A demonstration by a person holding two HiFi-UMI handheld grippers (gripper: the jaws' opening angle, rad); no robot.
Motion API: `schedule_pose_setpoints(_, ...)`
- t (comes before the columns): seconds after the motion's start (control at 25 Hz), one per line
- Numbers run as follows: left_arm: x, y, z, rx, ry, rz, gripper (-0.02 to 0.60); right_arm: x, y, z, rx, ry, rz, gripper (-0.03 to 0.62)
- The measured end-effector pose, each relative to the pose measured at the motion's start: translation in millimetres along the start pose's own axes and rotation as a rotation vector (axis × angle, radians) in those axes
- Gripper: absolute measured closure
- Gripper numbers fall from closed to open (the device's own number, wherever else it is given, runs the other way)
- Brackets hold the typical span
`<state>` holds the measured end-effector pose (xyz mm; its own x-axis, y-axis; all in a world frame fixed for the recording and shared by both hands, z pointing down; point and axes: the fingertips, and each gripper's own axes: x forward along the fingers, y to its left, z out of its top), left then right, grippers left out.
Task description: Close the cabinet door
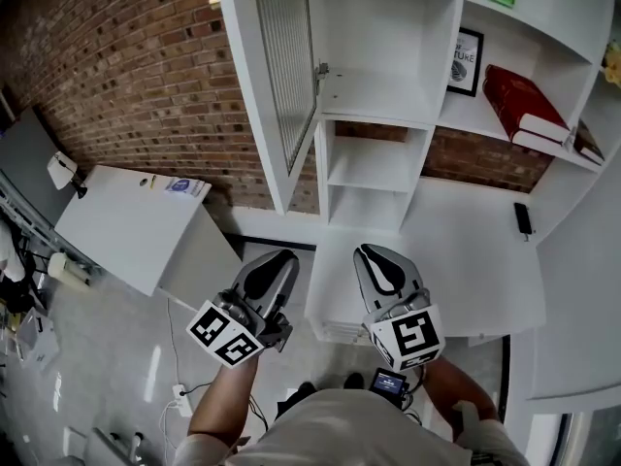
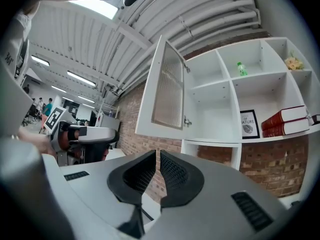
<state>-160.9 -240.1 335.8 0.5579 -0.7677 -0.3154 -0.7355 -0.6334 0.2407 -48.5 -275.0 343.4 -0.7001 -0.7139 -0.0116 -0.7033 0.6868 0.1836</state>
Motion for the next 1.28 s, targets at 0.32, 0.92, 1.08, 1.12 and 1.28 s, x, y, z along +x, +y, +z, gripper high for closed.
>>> schedule_pose_setpoints(0.32,-10,18,18,0.032,-0.017,0.018,0.537,24,17,22,-0.026,-0.054,0.019,0.565)
schedule_pose_setpoints(0.92,0,58,65,0.08,-0.041,-0.086,0.529,74,50,75,-0.091,-0.102,-0.026,0.51)
schedule_pose_setpoints(1.08,6,68,77,0.1,-0.047,-0.117,0.529,94,57,91,-0.127,-0.134,-0.053,0.486)
schedule_pose_setpoints(1.12,7,71,81,0.105,-0.051,-0.123,0.529,99,59,94,-0.129,-0.139,-0.06,0.481)
schedule_pose_setpoints(1.28,16,78,101,0.138,-0.068,-0.154,0.523,113,61,106,-0.128,-0.165,-0.1,0.463)
